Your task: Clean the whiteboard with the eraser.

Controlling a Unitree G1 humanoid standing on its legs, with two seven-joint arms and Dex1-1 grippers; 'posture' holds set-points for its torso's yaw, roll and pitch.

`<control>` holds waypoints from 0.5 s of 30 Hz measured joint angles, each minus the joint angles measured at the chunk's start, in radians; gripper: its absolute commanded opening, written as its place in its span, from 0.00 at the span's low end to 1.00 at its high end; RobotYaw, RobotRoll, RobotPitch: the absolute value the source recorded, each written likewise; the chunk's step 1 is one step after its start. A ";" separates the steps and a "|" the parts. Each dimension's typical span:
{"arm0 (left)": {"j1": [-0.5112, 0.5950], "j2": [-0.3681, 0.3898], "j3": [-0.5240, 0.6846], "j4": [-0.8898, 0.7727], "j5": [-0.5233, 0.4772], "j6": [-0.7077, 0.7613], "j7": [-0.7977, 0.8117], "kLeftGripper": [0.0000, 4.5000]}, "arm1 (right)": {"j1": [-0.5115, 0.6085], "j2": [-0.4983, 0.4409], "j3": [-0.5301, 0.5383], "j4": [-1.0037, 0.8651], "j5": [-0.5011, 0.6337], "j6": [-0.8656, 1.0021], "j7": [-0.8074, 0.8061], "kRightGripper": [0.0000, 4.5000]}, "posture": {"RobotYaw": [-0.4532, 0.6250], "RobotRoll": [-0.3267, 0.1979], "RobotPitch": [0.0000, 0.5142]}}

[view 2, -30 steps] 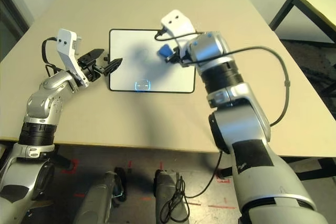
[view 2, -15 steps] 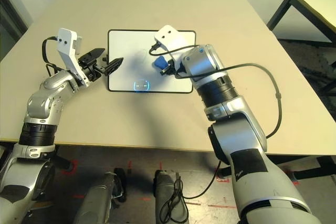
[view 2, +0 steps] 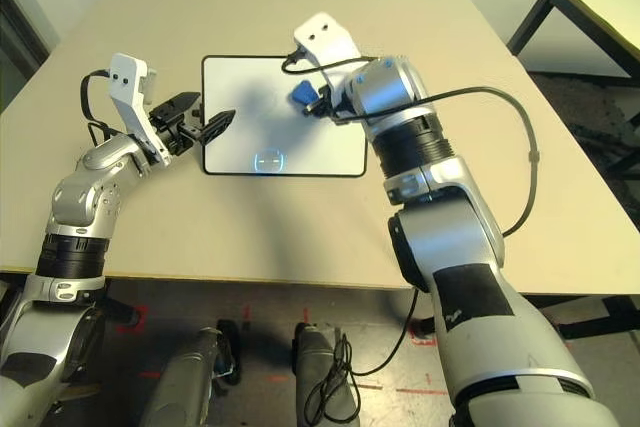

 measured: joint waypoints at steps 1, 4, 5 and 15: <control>0.000 0.000 0.000 0.000 0.000 0.000 0.000 1.00 | 0.012 0.002 0.006 -0.026 0.000 0.011 0.006 0.11 | 0.46 0.62 0.42; 0.000 0.000 0.001 0.000 0.000 0.000 0.001 1.00 | 0.079 0.006 0.043 -0.169 0.003 0.077 0.036 0.11 | 0.46 0.62 0.42; 0.000 -0.001 0.000 0.000 0.000 0.000 0.001 1.00 | 0.099 0.007 0.059 -0.209 0.006 0.100 0.049 0.11 | 0.47 0.62 0.42; 0.000 0.000 0.001 0.001 0.000 -0.002 0.001 1.00 | 0.090 0.006 0.095 -0.177 0.013 0.095 0.088 0.11 | 0.46 0.62 0.41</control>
